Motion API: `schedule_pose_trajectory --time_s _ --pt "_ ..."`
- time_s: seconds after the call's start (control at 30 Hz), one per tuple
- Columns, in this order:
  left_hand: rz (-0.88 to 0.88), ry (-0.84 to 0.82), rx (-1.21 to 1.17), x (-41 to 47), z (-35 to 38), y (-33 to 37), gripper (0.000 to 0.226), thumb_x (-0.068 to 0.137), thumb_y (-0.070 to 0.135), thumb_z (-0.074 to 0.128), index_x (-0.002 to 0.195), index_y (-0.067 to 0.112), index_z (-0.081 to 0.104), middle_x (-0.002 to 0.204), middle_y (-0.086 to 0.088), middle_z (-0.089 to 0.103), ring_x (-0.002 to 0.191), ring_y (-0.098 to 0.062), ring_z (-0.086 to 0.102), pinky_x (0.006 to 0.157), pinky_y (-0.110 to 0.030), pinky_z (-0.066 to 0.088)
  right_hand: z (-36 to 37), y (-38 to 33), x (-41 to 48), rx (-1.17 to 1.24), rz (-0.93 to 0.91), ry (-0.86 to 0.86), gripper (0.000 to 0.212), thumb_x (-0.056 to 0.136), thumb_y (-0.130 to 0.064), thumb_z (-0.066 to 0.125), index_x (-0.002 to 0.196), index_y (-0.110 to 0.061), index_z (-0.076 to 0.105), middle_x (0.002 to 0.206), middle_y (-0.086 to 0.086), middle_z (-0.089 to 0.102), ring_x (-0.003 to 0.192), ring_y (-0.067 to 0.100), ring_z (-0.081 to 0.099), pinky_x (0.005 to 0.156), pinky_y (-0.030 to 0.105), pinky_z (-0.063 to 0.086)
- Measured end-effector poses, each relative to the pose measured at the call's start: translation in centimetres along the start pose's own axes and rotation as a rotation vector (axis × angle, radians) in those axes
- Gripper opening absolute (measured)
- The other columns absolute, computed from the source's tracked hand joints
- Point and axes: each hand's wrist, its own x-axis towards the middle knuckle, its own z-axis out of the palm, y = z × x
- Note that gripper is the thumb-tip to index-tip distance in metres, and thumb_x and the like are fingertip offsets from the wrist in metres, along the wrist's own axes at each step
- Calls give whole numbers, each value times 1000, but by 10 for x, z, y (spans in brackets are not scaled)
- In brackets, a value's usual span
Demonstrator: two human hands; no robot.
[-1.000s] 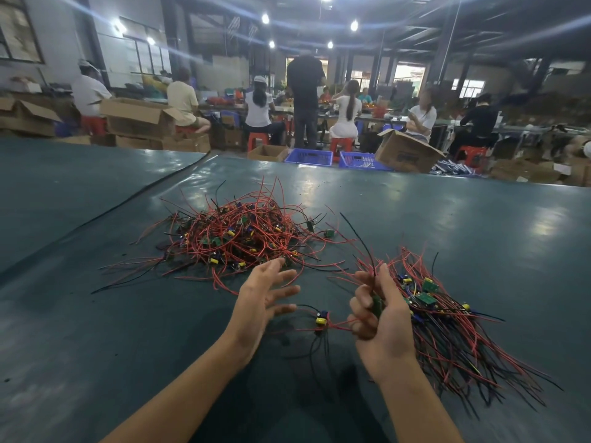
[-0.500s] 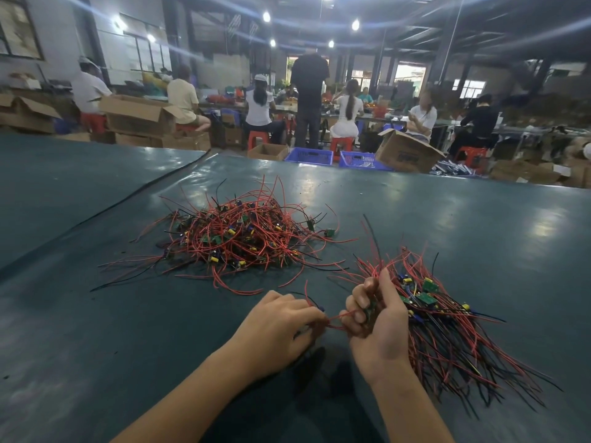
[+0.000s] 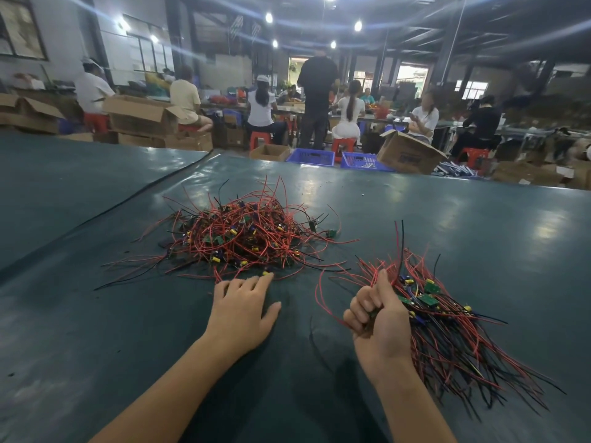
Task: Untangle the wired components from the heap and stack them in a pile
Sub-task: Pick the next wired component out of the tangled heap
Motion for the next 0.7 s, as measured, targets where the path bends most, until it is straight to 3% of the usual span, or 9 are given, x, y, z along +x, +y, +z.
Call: schedule_pose_trajectory --time_s 0.1,0.17,0.23,0.3,0.4,0.5,0.6,0.7 --pt "83 199 -85 -1 -8 10 53 89 51 52 137 28 50 135 11 53 128 -13 46 110 -37 17 2 5 1 -37 -80 3 54 104 -36 37 55 -14 42 53 1 44 46 14 40 48 26 37" --pt "190 296 -172 -2 -10 19 37 84 45 58 115 26 64 114 11 63 109 -13 57 101 -35 27 3 9 2 -104 -172 42 54 105 -36 32 62 -10 52 59 2 57 55 15 52 61 29 44" --pt "251 217 -324 -4 -11 25 21 87 39 60 101 25 65 99 13 64 93 -9 59 90 -32 40 1 11 3 -179 -240 90 56 105 -39 29 66 -11 59 59 0 57 57 14 51 63 28 42" --pt "310 24 -441 -7 -10 25 17 91 38 61 94 22 66 90 11 63 85 -8 57 82 -33 48 -1 11 4 -250 -280 129 59 105 -43 26 67 -13 61 59 -1 50 56 16 45 58 26 39" --pt "482 -58 -381 -11 -8 31 28 92 47 57 93 22 69 95 10 65 90 -9 55 88 -31 41 -2 11 6 -299 -301 166 62 104 -46 24 67 -17 66 71 0 54 69 18 47 66 28 40" --pt "543 130 -369 -16 -10 41 28 87 49 59 91 24 71 96 10 64 91 -13 57 91 -30 36 -1 13 5 -346 -321 157 65 102 -48 24 63 -23 70 81 0 56 76 15 51 70 28 41" --pt "547 291 -346 -18 -13 49 22 80 43 65 92 25 70 92 8 65 89 -15 60 92 -31 33 0 14 3 -398 -362 140 64 98 -51 26 62 -23 70 69 -14 62 79 6 56 84 31 42" --pt "439 355 -323 -20 -17 51 23 76 44 70 89 25 68 90 11 64 94 -14 61 99 -37 26 0 14 2 -427 -362 144 67 102 -48 24 60 -24 70 67 -18 66 84 10 56 87 40 41"
